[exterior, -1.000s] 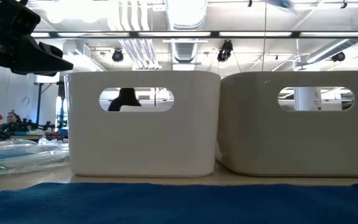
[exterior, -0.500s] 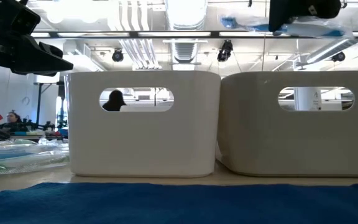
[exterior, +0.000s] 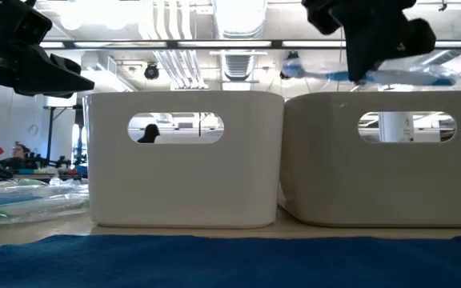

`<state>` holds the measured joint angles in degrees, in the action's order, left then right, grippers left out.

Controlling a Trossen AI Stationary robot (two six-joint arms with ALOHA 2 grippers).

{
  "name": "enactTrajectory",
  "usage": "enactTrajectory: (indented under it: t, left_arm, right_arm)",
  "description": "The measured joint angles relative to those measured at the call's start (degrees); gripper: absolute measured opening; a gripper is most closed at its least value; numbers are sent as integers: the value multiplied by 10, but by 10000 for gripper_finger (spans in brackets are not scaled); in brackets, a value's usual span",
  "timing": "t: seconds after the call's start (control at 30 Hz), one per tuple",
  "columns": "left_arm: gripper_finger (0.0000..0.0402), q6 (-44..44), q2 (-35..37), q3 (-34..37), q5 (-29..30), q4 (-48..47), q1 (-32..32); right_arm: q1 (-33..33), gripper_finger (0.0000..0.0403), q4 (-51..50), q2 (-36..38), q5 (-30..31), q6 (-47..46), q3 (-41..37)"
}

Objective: Pick & Place Toothbrushes
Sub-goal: Put the blue toothbrush into the gray bin

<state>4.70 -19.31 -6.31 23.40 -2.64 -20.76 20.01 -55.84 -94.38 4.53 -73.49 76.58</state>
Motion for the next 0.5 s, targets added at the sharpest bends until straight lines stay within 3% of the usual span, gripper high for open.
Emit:
enactTrajectory:
  t: [0.5]
  left_arm:
    - [5,0,0,0,0,0,0]
  right_arm:
    - [-26,28,55,-33,-49,19,-21]
